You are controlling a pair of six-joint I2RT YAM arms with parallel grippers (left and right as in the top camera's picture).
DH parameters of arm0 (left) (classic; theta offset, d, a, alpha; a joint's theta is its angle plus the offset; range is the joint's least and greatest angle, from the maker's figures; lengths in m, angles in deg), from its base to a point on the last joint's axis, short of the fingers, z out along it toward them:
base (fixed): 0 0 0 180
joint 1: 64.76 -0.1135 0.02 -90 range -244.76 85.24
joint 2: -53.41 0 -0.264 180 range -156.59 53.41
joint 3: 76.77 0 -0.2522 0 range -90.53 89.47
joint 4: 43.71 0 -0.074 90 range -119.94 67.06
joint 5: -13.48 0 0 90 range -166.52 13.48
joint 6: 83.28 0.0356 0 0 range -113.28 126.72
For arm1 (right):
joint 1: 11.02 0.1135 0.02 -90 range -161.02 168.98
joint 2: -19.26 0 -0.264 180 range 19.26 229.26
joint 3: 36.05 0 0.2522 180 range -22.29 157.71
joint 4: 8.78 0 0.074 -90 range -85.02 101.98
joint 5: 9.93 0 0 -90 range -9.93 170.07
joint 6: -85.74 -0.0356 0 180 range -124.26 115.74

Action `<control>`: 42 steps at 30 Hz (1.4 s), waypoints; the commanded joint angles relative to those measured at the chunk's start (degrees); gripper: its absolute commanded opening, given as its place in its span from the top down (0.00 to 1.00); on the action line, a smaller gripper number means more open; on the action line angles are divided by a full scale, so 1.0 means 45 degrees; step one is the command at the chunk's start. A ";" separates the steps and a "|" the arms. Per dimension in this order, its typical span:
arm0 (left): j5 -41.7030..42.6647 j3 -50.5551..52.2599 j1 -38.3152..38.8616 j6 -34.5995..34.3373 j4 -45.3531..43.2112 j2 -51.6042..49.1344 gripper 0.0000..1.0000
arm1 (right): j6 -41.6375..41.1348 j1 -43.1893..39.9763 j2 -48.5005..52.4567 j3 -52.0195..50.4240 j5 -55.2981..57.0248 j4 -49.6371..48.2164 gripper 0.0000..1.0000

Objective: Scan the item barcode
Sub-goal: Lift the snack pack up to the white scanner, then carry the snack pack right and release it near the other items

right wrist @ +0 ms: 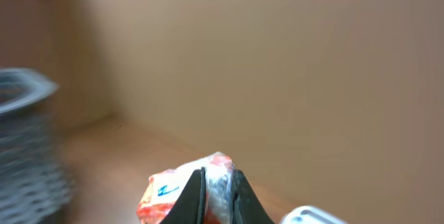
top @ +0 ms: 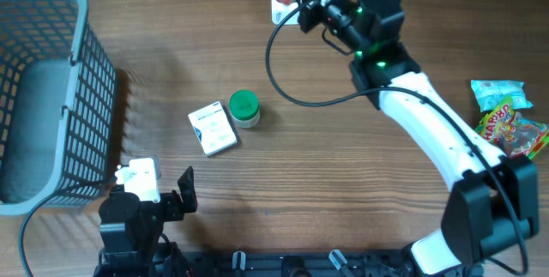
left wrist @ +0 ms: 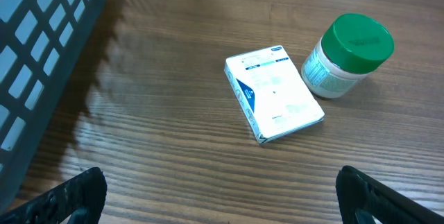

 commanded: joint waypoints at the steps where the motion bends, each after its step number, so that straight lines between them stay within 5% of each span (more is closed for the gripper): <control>1: 0.0146 0.0083 -0.0058 0.0058 -0.0029 0.0073 0.00 | 0.3211 0.0374 0.0957 0.0117 0.3410 -0.1379 0.95; 13: 0.0146 0.0078 -0.0058 0.0058 -0.0024 0.0073 0.00 | 0.7703 0.0549 0.6198 0.4716 0.5858 -0.2069 0.95; 21: 0.0146 0.0083 -0.0058 0.0053 -0.0029 0.0073 0.00 | 0.8320 0.0733 0.8403 0.5615 0.6543 -0.1938 0.96; 37: 0.0146 0.0083 -0.0058 0.0058 -0.0029 0.0073 0.00 | 0.8009 0.0889 0.8607 0.5683 0.8165 -0.1627 0.96; 42: 0.0146 0.0078 -0.0058 0.0058 -0.0024 0.0073 0.00 | 0.8140 0.0772 0.6771 0.5683 0.8675 0.1836 0.96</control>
